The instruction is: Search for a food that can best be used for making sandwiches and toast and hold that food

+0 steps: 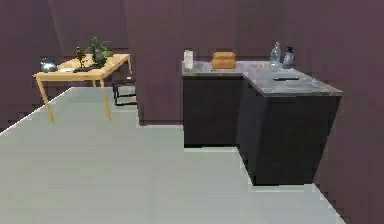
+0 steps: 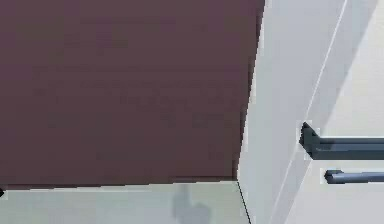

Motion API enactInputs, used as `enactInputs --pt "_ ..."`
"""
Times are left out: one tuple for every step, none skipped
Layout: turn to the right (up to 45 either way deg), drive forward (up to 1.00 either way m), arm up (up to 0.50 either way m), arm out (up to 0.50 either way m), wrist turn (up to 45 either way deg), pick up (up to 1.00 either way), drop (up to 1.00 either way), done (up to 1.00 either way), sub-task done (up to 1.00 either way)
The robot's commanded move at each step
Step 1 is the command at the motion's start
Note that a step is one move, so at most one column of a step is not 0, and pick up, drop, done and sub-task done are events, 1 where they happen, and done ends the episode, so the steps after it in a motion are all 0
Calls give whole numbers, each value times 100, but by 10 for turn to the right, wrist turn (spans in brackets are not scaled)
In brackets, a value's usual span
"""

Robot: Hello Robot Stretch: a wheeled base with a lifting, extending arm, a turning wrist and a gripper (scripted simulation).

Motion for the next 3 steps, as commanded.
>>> enactInputs --pt "0 100 0 0 0 0 0 0 0" --pt "-30 0 0 0 0 0 0 0 0" --pt "0 35 0 0 0 0 0 0 0"
